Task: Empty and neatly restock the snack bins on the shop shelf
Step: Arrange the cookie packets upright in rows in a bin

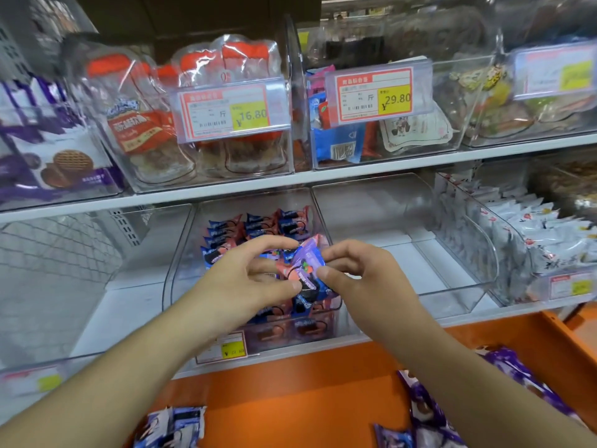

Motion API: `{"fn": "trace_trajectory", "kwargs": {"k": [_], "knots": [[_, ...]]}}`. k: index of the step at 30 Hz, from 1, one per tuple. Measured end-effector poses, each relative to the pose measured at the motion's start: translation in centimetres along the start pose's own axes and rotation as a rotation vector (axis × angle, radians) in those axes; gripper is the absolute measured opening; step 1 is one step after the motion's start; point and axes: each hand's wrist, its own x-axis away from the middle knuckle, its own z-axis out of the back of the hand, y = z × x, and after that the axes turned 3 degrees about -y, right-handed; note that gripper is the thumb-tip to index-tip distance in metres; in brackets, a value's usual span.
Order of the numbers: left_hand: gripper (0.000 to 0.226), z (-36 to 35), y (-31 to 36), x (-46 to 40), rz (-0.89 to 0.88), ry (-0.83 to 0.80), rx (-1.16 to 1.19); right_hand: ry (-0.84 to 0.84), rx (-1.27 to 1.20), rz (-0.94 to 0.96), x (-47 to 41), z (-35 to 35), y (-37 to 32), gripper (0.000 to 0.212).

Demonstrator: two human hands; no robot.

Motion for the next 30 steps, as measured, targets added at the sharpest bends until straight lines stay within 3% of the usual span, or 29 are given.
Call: {"fn": "trace_trajectory", "kwargs": {"k": [5,9,14,17,20,23,30], "knots": [[0.051,0.6,0.4,-1.1,-0.040,-0.119,-0.067,-0.031,0.024,0.013,-0.2,-0.1,0.0,0.009],[0.035,0.3,-0.2,-1.2,-0.006,-0.069,0.083,-0.046,-0.053,0.006,-0.1,-0.1,-0.2,0.016],[0.027,-0.1,-0.9,-1.0,0.017,0.028,0.222,-0.075,-0.039,0.045,0.1,0.2,-0.1,0.005],[0.029,-0.9,-1.0,-0.8,0.043,0.050,0.308,-0.040,-0.052,0.053,0.3,0.0,-0.2,0.021],[0.014,-1.7,-0.6,-0.2,0.024,0.004,0.370,0.028,-0.057,0.083,0.3,-0.2,-0.2,0.033],[0.037,-1.6,-0.7,-0.1,-0.023,0.046,0.304,0.051,0.040,0.114,0.4,-0.1,0.1,0.032],[0.030,1.2,-2.2,-5.3,-0.054,0.407,-0.116,0.012,0.487,0.118,0.5,0.8,0.8,0.057]]}}
